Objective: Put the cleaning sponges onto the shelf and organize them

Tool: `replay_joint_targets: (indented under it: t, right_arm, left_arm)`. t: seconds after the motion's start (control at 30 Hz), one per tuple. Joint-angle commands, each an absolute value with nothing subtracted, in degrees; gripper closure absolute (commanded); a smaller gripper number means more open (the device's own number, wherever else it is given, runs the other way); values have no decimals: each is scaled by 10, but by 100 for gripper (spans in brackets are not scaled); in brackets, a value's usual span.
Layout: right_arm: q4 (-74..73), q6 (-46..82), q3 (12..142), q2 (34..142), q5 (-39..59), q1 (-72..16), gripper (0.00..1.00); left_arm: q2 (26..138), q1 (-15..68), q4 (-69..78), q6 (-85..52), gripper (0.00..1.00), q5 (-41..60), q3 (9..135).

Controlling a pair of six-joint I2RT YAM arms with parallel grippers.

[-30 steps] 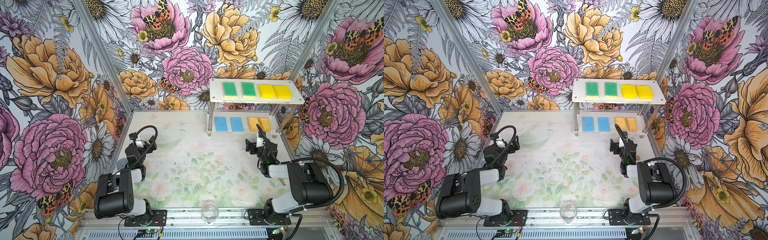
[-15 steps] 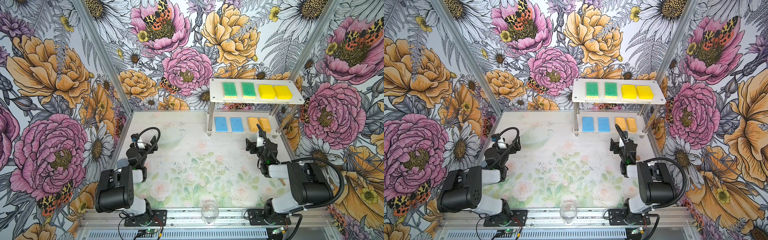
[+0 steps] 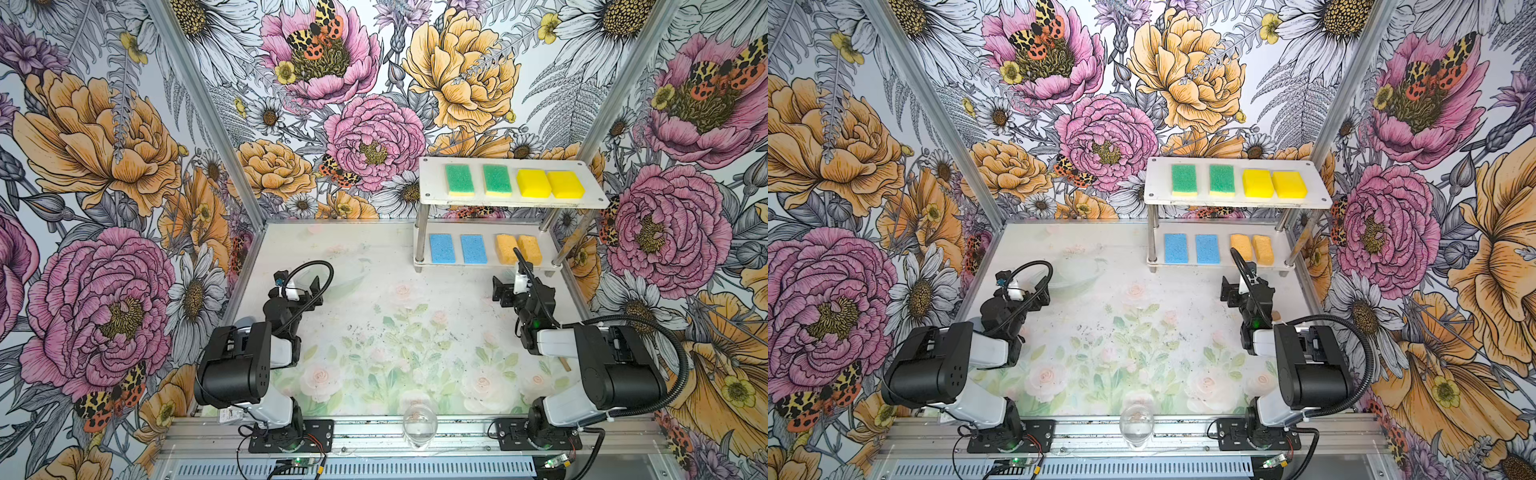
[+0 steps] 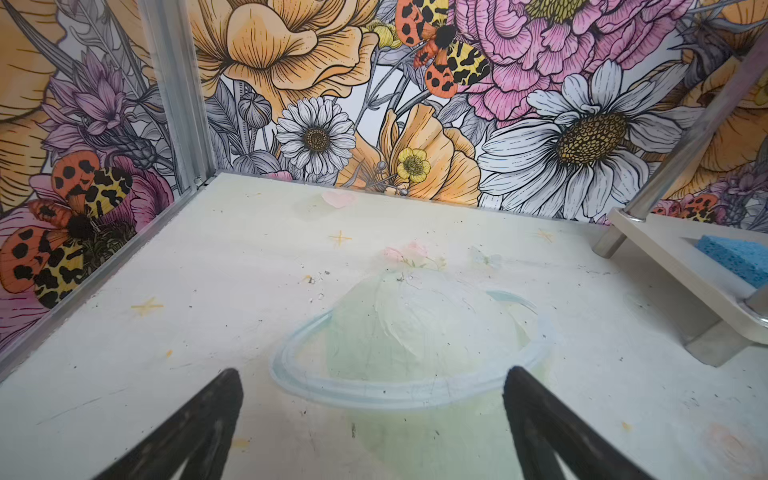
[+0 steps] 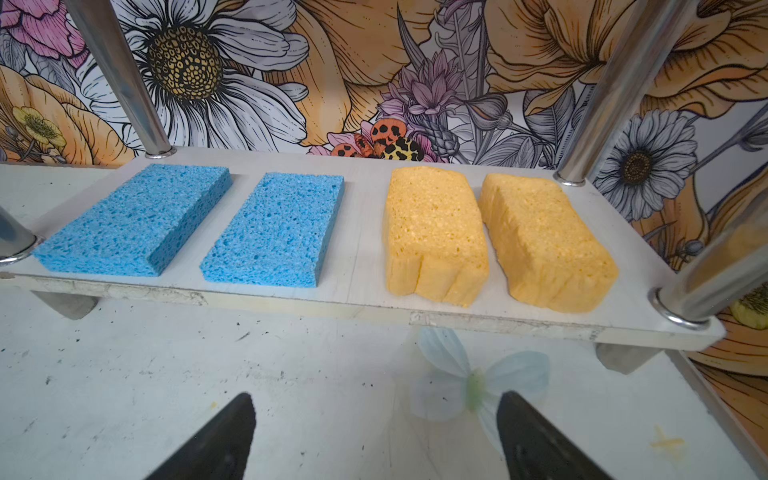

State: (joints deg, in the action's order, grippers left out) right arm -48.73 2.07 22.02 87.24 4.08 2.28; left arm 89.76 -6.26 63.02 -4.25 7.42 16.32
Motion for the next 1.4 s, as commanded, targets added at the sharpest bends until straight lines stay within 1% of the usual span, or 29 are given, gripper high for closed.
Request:
replay_joint_targets:
  t: [0.0,0.1,0.13,0.17,1.37]
  right_arm:
    - [-504,28,220,879,30,22,6]
    - [-503,29,220,880,30,22,6]
    - [-503,28,220,880,29,22,5]
    - [-503,28,220,879,30,22,1]
    - [-494,30,227,881,28,23,0]
  left_arm:
    - [895,-56,603,-29,1,54,190]
    - [892,-42,569,-17,1,29,205]
    - [890,-41,563,-14,1,35,206]
    - [892,-42,559,-8,1,48,210]
    - [890,-25,545,13,1,50,215]
